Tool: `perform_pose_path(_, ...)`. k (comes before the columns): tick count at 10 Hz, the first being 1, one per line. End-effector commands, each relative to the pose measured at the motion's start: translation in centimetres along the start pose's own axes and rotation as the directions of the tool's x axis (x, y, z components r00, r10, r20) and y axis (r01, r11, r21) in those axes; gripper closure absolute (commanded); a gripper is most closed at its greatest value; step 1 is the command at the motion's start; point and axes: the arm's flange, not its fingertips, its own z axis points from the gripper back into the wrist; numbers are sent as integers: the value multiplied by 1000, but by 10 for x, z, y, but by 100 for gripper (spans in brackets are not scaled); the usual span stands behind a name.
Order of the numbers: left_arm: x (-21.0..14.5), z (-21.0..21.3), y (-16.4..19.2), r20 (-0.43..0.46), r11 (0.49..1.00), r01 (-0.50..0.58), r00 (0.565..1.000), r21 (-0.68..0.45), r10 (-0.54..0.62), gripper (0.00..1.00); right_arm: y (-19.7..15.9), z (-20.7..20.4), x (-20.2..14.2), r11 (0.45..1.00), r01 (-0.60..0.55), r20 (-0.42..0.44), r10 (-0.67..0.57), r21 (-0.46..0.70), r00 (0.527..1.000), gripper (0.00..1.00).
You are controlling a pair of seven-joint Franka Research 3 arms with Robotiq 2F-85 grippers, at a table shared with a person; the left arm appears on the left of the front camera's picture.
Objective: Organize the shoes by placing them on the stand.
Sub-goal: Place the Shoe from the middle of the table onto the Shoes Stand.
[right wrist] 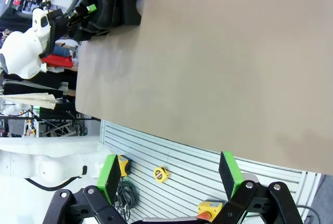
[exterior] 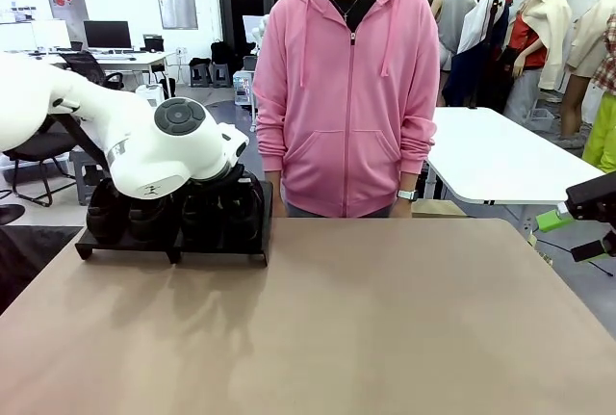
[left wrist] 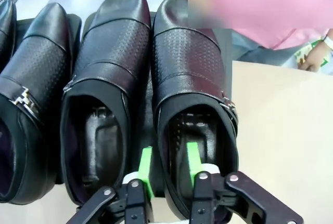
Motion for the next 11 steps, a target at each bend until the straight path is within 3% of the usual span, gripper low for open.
perform_pose_path(1, 1, 9, -3, 59, 1000, -30, 998, 3, 30, 0, 4, 2, 0, 1000, 24, 8, -24, 16, 1000, 0)
perform_pose_path(4, 4, 68, -8, 113, 1000, -4, 994, -19, 6, 0, 4, 2, 0, 1000, 24, 8, -24, 16, 1000, 0)
perform_pose_path(5, 1, 103, -10, 88, 1000, 18, 996, -15, -16, 0, 4, 2, 0, 1000, 24, 8, -24, 16, 1000, 0)
perform_pose_path(8, -5, 195, 18, -125, 977, 134, 980, -164, -155, 0, 4, 2, 0, 1000, 24, 8, -24, 16, 1000, 0)
perform_pose_path(9, 0, 215, 38, -214, 966, 176, 953, -187, -215, 0, 4, 2, 0, 1000, 24, 8, -24, 16, 1000, 0)
perform_pose_path(11, 8, 235, 85, -493, 961, 92, 843, -261, -214, 0, 4, 2, 0, 1000, 24, 8, -24, 16, 1000, 0)
